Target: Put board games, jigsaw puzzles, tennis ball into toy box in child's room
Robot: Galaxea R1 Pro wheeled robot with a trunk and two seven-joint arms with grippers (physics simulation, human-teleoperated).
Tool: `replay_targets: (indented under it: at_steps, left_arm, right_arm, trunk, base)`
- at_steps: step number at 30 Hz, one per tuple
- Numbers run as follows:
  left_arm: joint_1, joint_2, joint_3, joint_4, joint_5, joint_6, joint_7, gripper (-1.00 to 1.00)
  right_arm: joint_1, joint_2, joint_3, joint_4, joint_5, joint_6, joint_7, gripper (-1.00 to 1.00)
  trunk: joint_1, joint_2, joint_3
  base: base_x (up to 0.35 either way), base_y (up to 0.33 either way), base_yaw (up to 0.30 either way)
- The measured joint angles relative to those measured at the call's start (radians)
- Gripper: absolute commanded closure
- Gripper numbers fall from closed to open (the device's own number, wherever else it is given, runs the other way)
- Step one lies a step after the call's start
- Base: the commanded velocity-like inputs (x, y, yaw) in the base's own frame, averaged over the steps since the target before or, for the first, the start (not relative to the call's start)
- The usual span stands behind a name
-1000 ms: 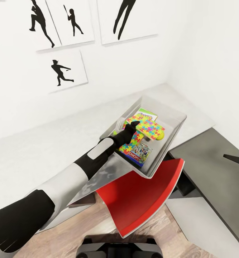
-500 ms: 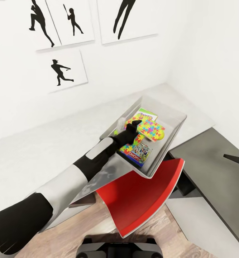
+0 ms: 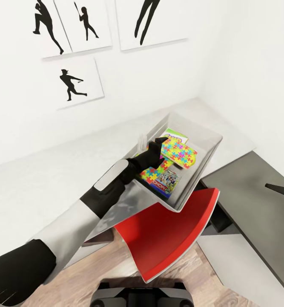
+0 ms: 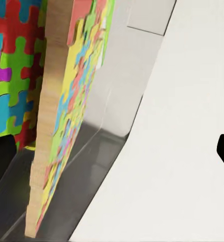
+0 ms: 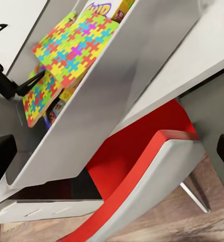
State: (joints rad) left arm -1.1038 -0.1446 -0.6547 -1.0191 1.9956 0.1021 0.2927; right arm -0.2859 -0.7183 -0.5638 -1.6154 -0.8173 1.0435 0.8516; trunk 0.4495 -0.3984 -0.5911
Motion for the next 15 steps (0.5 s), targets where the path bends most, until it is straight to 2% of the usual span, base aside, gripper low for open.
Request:
replay_targets:
  at_steps: [4, 15]
  left_arm:
    - [0.003, 0.005, 0.004, -0.028, 0.0, 0.001, 0.003, -1.0]
    - [0.012, 0.04, 0.009, -0.144, 0.0, 0.002, 0.038, -1.0]
  right_arm:
    - [0.0, 0.0, 0.0, 0.0, 0.0, 0.0, 0.0, -1.0]
    - [0.003, 0.001, 0.0, 0.0, 0.001, 0.0, 0.0, -1.0]
  trunk:
    - [0.0, 0.0, -0.002]
    - [0.0, 0.0, -0.005]
  base:
    - [0.0, 0.0, 0.0]
    - [0.0, 0.0, 0.0]
